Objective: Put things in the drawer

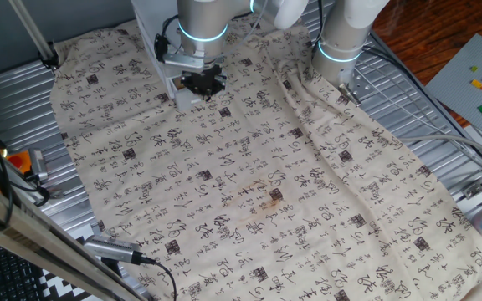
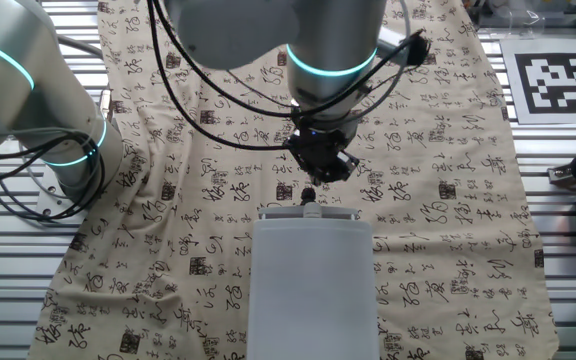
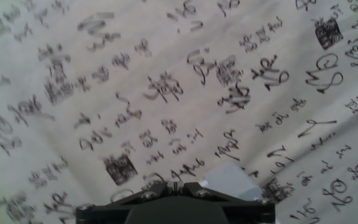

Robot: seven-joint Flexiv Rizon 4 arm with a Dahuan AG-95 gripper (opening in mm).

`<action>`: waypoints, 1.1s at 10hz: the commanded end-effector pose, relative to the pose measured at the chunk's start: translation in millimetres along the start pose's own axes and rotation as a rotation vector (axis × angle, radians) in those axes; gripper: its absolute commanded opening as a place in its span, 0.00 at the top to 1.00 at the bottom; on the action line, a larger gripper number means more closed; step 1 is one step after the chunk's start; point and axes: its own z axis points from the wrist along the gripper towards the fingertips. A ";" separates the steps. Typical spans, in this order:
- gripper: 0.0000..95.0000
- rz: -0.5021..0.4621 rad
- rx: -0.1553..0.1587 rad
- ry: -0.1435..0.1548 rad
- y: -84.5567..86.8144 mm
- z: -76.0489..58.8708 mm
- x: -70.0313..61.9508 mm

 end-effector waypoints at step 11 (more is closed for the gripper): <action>1.00 -0.075 0.008 -0.021 7.9 18.5 15.7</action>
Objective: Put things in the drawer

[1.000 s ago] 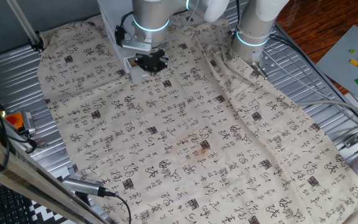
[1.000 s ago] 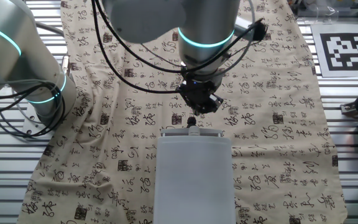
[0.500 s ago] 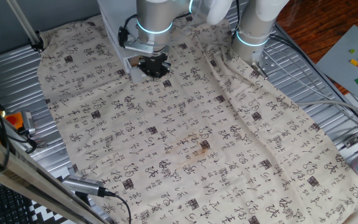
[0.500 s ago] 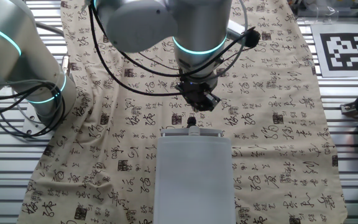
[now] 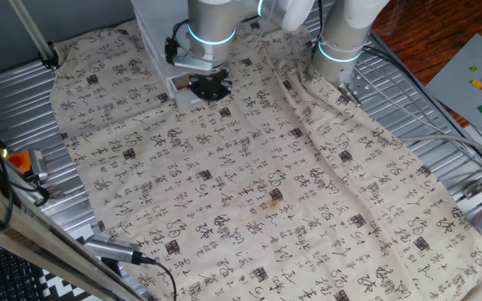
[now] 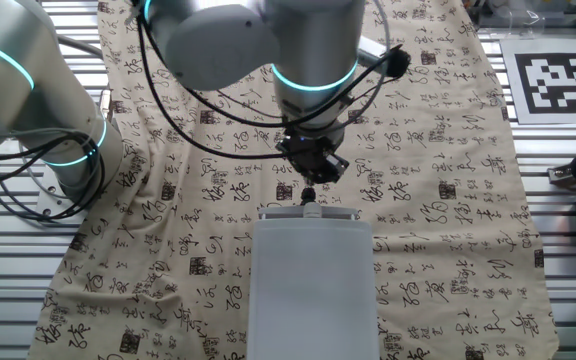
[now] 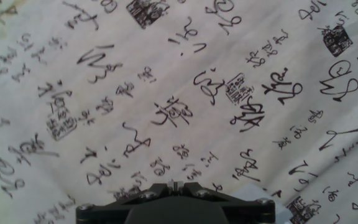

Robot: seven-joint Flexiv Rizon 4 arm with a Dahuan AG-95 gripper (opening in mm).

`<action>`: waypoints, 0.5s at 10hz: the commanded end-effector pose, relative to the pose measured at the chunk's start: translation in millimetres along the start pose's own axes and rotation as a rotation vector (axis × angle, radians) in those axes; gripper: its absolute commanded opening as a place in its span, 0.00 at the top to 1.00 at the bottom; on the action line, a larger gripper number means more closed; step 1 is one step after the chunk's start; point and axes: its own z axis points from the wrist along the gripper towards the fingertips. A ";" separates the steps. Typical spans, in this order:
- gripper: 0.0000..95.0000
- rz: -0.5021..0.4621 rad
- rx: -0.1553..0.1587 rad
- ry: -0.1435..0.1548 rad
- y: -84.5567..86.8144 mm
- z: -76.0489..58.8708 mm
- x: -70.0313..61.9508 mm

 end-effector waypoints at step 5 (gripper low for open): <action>1.00 -0.081 0.014 0.017 -12.5 -1.5 20.1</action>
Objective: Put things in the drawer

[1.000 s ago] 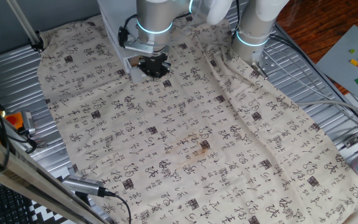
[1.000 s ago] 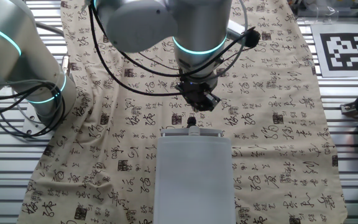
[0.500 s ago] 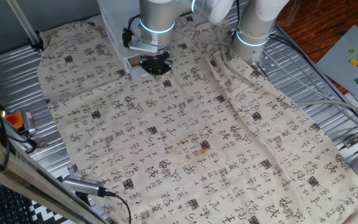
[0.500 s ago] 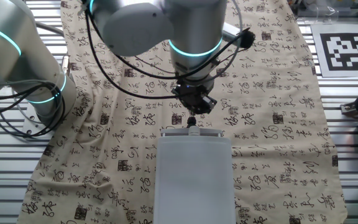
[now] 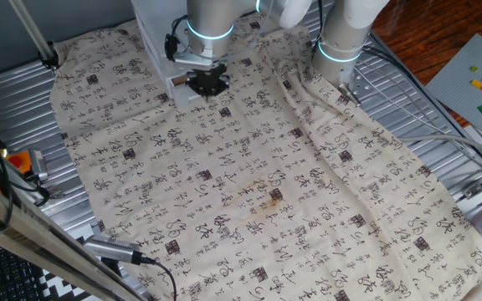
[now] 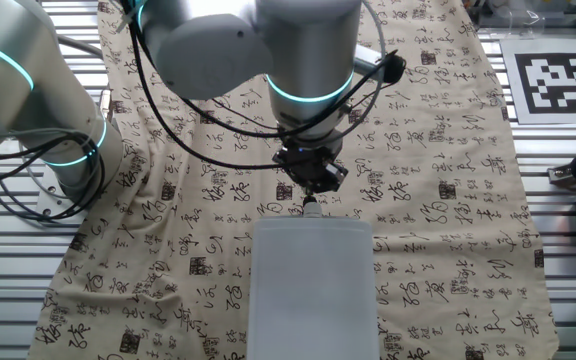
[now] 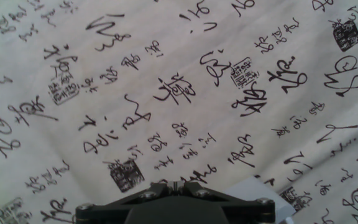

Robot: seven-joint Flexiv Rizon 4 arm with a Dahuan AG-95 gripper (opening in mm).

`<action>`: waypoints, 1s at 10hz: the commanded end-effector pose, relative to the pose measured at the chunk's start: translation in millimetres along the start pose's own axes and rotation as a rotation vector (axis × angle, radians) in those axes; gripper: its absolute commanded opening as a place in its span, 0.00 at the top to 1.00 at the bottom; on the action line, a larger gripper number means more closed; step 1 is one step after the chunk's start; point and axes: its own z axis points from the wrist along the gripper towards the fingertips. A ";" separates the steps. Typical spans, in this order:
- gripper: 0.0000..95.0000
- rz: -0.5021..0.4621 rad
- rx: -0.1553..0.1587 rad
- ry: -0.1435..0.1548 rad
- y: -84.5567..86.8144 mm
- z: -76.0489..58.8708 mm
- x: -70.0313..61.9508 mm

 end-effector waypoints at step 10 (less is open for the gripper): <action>1.00 -0.079 0.049 0.036 -7.2 1.7 12.5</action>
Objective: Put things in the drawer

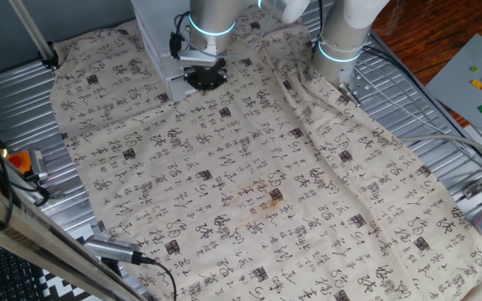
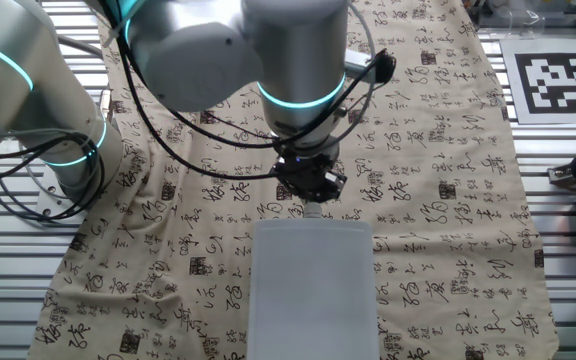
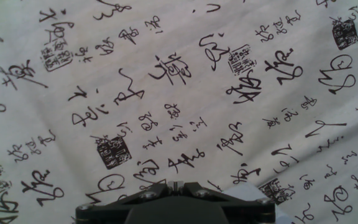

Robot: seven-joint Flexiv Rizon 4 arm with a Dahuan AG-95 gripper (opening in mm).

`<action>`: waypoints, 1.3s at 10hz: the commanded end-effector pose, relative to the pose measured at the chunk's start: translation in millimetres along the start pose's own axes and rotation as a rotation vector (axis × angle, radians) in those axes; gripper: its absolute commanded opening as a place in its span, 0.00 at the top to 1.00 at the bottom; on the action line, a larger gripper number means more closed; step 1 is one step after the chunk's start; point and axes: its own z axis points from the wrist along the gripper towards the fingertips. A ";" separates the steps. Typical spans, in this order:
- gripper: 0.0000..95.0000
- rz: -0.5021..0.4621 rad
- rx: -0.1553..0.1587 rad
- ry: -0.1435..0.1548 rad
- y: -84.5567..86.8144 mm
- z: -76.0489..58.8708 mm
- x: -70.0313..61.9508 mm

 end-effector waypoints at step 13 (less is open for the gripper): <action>1.00 0.100 -0.018 0.009 1.2 -9.7 -0.8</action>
